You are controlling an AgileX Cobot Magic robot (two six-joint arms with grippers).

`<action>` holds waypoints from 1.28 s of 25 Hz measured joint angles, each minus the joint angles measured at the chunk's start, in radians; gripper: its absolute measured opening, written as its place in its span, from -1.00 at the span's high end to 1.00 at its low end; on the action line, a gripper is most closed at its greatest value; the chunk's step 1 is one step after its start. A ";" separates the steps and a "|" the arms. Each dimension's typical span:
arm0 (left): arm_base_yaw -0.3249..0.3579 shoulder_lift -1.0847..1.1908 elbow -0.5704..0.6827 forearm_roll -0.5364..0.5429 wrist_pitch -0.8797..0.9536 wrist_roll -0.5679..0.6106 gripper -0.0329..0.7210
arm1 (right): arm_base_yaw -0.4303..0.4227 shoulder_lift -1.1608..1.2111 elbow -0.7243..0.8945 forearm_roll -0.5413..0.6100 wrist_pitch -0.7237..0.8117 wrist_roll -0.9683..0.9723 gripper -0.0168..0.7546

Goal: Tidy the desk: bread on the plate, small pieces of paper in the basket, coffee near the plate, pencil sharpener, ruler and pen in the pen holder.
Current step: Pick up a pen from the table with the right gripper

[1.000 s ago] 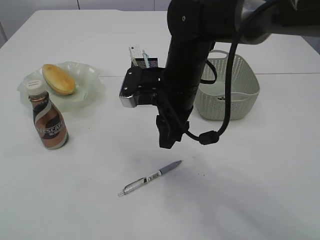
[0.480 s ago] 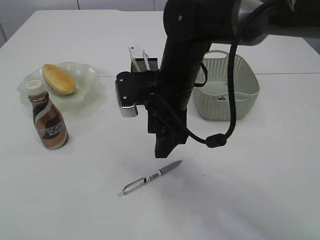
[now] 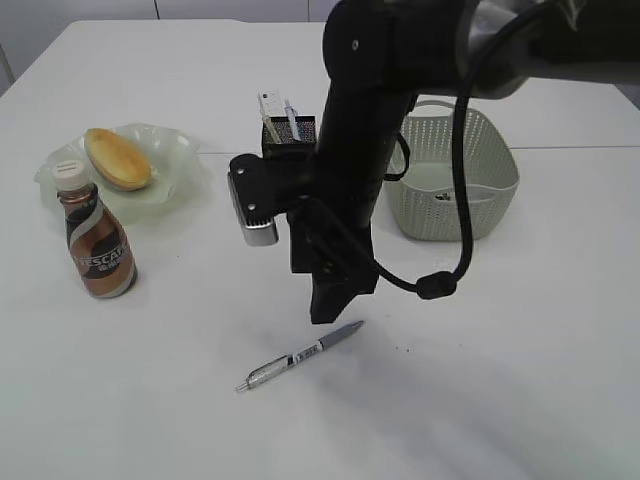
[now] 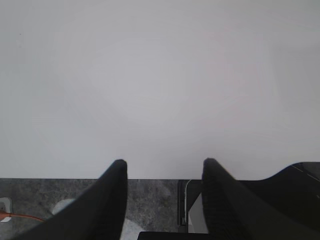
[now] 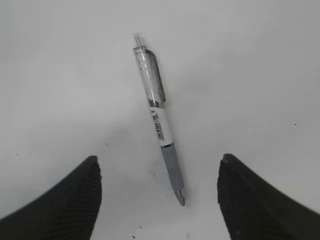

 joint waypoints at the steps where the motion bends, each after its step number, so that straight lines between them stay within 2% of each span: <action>1: 0.000 0.000 0.000 0.000 0.000 0.000 -0.04 | 0.002 0.004 0.000 0.000 0.000 -0.020 -0.43; 21: 0.000 0.000 0.000 0.010 0.000 0.000 -0.04 | 0.012 0.154 0.000 0.000 -0.007 -0.119 -0.43; 32: 0.000 0.000 0.000 0.010 0.000 0.000 -0.04 | 0.012 0.161 0.000 -0.002 -0.045 -0.168 -0.42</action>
